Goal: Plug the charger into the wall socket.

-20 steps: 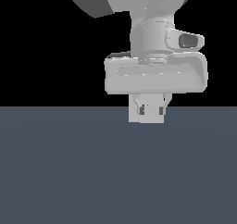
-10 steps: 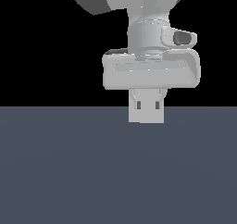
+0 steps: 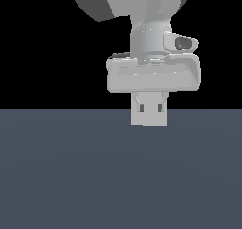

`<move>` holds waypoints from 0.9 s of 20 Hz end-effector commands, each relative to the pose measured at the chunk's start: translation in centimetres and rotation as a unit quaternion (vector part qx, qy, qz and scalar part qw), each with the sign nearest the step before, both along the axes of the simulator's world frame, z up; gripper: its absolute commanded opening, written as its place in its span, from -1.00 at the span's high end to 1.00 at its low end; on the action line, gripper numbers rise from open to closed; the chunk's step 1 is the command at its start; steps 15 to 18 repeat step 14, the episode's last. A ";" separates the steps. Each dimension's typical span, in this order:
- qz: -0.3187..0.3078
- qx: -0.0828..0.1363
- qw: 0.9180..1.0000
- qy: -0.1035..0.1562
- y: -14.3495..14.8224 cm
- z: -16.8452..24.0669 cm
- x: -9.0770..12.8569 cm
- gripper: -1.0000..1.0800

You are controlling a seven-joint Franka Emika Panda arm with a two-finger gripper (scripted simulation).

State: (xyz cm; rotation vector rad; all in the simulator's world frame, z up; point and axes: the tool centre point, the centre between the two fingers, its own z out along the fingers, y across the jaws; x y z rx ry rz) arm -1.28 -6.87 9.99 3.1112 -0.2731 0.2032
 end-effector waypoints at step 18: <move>0.000 0.000 1.000 0.000 -0.6 0.0 3.6 1.00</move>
